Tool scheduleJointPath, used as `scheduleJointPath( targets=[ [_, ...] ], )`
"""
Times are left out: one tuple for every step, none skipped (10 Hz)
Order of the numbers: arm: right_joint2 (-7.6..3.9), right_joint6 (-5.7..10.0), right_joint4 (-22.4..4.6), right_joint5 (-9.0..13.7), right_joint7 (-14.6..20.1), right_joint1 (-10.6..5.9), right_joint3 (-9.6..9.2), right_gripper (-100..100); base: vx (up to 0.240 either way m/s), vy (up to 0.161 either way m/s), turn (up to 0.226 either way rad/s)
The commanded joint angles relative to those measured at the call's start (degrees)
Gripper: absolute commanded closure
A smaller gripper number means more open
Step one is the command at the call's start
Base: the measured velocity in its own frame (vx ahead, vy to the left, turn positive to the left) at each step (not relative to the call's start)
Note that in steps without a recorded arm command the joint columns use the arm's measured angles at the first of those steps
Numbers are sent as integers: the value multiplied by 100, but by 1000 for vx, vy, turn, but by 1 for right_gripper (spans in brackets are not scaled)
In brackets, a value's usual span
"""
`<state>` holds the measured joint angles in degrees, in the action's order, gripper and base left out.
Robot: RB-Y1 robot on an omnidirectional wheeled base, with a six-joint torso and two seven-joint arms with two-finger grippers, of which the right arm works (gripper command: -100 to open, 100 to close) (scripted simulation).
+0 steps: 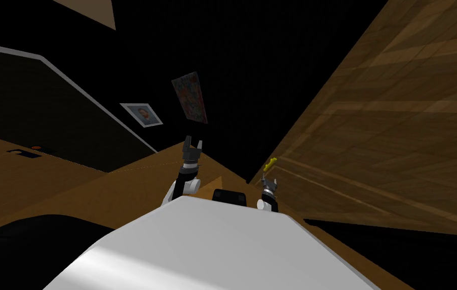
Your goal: Pull the door open
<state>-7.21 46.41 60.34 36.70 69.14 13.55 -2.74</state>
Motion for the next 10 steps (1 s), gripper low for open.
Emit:
scheduleJointPath(
  targets=[
    [-137,45,-108,22,164,7,24,-100,102,-16,42],
    [-188,62,-149,30,225,9,33,-100,180,-26,54],
    [-306,101,-242,49,365,15,53,-100,198,-4,61],
    [-370,122,-293,59,442,18,64,-100,182,8,43],
    [-436,144,-345,70,521,22,76,-100,139,-3,33],
    [-570,188,-451,91,682,28,99,-100,131,4,69],
    [-636,210,-503,101,761,32,110,-100,119,-7,45],
    [-759,251,-600,121,908,38,132,-100,139,-26,53],
    [-863,285,-683,138,1033,43,150,-100,169,-24,60],
    [-905,299,-716,145,1083,45,157,-100,166,-15,36]
  ],
)
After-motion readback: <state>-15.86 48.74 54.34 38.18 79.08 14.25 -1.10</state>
